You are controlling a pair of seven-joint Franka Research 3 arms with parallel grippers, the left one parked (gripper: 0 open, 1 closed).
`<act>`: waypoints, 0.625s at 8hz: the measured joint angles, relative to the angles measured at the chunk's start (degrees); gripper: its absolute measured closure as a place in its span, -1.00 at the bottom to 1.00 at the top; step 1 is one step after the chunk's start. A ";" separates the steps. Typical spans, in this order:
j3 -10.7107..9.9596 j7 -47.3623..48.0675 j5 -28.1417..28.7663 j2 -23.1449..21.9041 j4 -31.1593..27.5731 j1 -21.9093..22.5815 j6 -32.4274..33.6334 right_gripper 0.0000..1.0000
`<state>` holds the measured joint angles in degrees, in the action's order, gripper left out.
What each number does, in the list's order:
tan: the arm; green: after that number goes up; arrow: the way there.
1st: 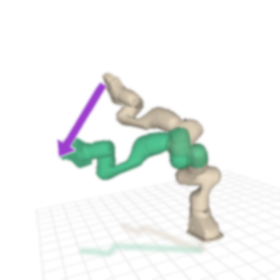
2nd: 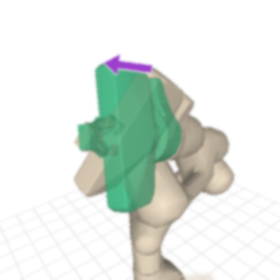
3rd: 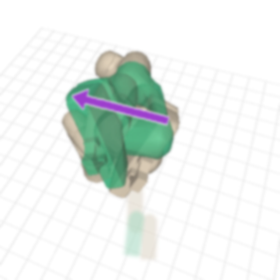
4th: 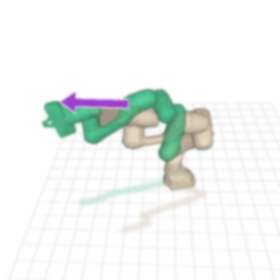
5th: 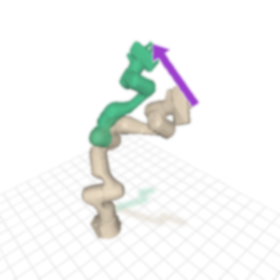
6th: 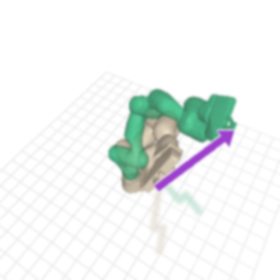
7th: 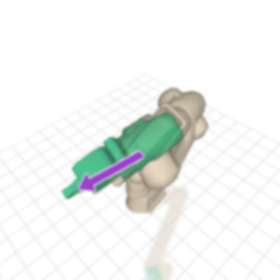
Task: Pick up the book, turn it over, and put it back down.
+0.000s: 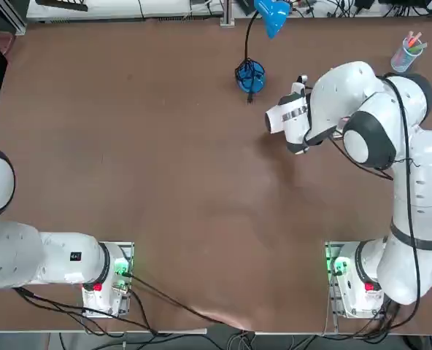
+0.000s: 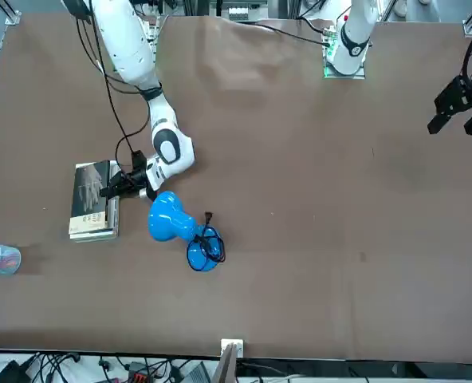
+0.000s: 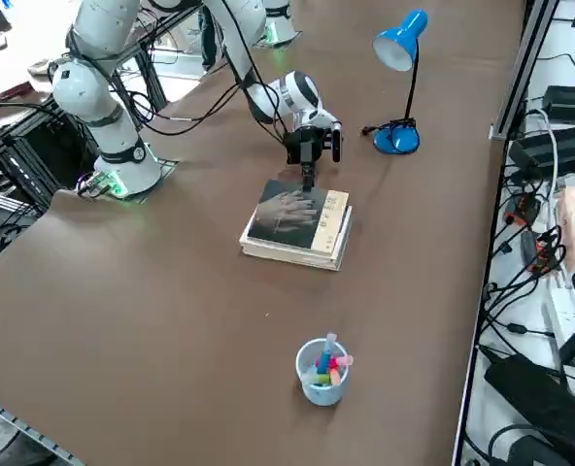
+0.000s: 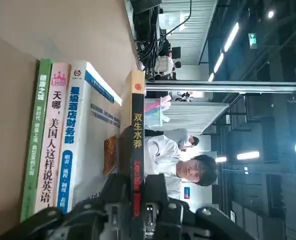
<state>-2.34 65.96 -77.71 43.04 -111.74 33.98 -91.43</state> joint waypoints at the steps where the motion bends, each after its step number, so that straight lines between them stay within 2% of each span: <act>1: 0.00 0.10 0.00 0.00 0.01 -0.01 -0.15 0.09; 3: 0.00 0.31 -0.02 0.00 0.05 -0.01 -0.24 -0.67; 4: 0.00 0.39 -0.03 -0.01 0.12 -0.01 -0.25 -0.94; 5: 0.00 0.52 -0.03 -0.06 0.16 -0.01 -0.25 -0.96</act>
<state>-2.35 66.48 -77.74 42.98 -111.58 33.97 -91.68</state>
